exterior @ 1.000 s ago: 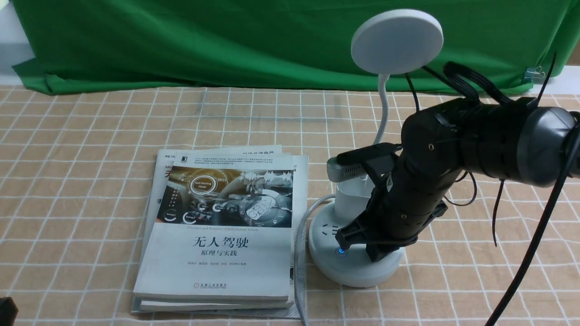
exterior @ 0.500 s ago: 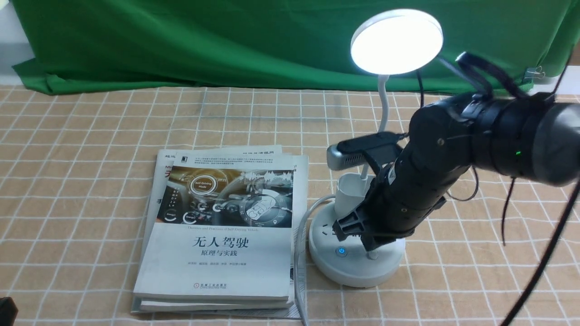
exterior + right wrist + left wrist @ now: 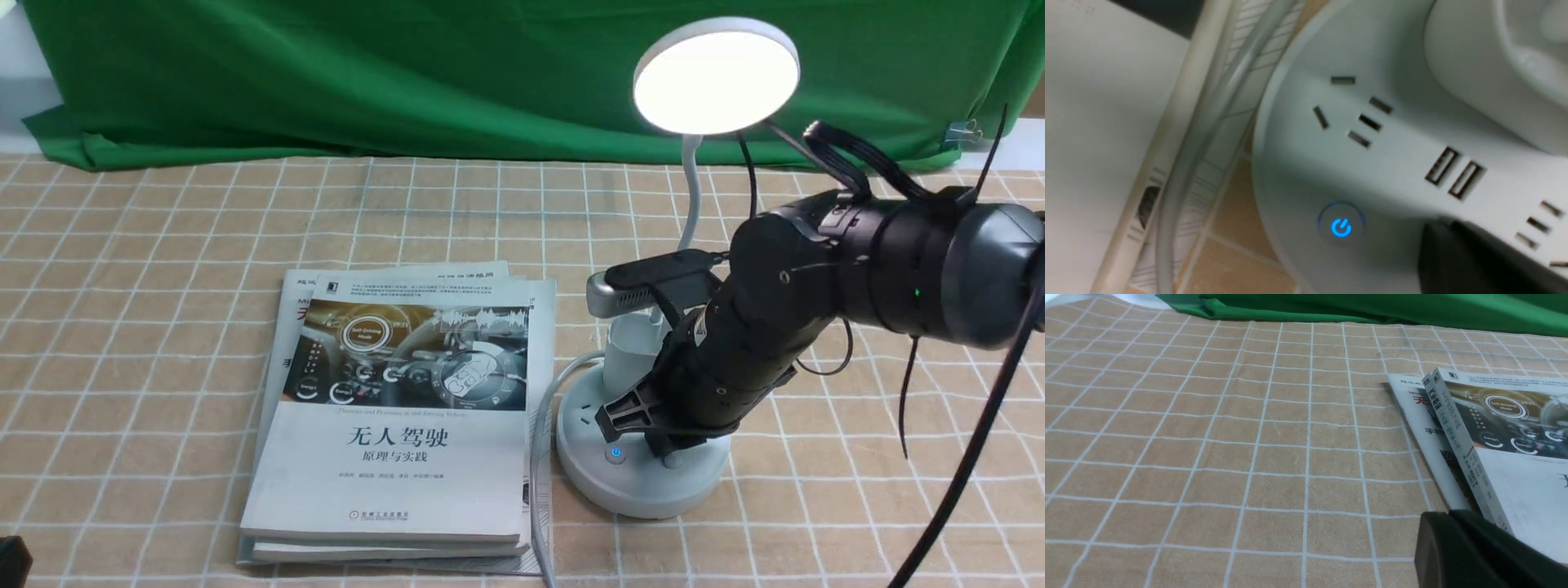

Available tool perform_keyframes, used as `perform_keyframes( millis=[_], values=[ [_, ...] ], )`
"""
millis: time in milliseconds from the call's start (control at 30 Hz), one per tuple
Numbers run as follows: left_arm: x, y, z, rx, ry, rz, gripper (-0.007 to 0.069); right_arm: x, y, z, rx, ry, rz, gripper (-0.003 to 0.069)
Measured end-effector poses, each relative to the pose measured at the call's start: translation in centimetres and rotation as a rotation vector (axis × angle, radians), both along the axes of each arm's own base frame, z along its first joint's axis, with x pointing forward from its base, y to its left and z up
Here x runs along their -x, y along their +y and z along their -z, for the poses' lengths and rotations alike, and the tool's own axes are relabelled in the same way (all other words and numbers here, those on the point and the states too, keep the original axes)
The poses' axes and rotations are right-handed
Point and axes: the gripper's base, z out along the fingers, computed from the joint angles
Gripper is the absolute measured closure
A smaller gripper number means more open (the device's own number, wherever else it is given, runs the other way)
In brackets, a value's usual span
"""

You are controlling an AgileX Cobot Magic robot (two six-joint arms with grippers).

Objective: Turn off the desk lamp on the light coffee tablecloth by hand.
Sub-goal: 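Press the power button on the lamp base to turn the lamp off with the right gripper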

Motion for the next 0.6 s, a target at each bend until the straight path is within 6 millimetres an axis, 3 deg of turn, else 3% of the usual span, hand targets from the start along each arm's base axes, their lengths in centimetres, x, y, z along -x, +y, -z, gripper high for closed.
perform_keyframes(
  millis=[233,600],
  values=[
    [0.0,0.0,0.0,0.0,0.0,0.0,0.0619,0.5,-0.3,-2.0,-0.027,-0.041,0.0,0.0623],
    [0.0,0.0,0.0,0.0,0.0,0.0,0.0619,0.5,-0.3,-1.3,-0.007,-0.009,-0.003,0.0623]
  ],
)
